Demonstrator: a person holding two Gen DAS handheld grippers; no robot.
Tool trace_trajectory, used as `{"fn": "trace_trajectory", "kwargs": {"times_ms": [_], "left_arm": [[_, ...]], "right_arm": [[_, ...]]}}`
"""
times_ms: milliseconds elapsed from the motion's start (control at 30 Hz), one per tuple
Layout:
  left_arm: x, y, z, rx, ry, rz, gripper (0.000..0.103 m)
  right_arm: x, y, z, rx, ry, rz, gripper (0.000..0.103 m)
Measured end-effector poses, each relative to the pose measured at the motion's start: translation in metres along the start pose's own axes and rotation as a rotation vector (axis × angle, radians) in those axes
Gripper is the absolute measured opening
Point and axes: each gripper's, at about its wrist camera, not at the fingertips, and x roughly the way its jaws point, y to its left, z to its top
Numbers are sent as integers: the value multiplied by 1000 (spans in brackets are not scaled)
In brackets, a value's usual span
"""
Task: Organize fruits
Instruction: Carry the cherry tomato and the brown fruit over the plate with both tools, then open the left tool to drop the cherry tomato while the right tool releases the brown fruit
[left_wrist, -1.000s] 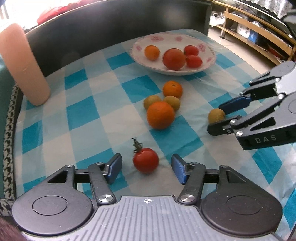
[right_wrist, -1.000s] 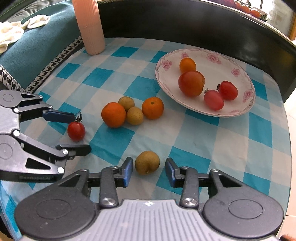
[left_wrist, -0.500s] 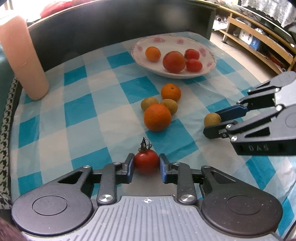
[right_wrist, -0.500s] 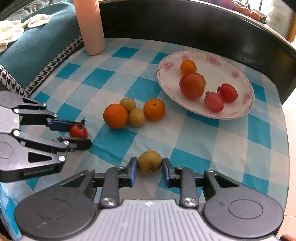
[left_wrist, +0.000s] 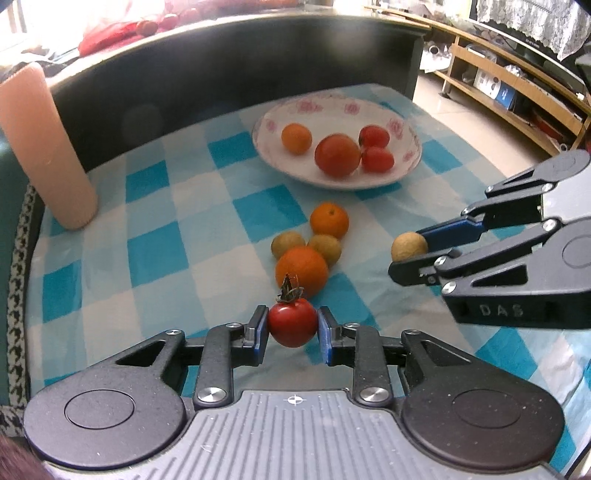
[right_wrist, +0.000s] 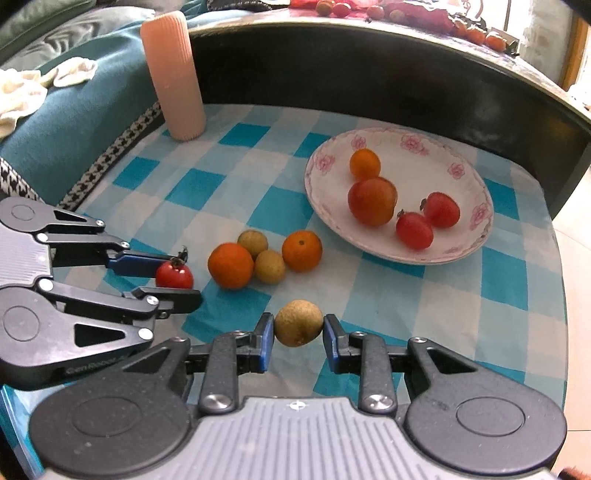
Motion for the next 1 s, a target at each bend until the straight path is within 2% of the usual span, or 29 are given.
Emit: {"fn": "trace_trajectory", "kwargs": {"times_ms": [433, 1000], "left_arm": [[-3, -16, 31, 4, -58, 3, 35], [16, -20, 87, -7, -125, 6, 34]], "right_arm": [[-17, -14, 10, 57, -62, -19, 43], [-17, -62, 42, 205, -148, -93, 43]]}}
